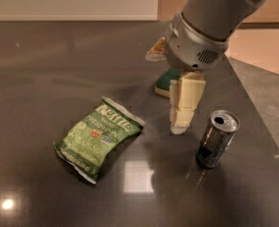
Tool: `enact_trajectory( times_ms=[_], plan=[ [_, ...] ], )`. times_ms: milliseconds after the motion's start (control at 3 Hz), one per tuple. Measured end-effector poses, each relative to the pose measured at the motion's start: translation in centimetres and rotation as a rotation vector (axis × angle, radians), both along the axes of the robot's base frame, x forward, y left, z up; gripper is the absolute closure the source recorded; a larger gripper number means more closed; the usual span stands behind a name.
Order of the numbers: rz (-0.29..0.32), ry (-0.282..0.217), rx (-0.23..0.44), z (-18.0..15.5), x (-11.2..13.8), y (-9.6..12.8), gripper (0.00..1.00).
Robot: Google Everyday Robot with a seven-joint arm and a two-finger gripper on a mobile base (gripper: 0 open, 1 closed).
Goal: Pick green jalapeno chip bag
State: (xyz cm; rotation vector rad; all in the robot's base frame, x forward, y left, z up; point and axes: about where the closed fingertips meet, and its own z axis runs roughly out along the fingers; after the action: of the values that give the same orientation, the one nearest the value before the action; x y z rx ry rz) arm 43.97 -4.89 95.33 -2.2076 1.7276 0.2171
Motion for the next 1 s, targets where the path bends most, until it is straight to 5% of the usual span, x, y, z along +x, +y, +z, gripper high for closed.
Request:
enact_trajectory(
  times_ms=[1000],
  plan=[
    [0.349, -0.016, -0.005, -7.2, -1.8, 9.0, 0.0]
  ],
)
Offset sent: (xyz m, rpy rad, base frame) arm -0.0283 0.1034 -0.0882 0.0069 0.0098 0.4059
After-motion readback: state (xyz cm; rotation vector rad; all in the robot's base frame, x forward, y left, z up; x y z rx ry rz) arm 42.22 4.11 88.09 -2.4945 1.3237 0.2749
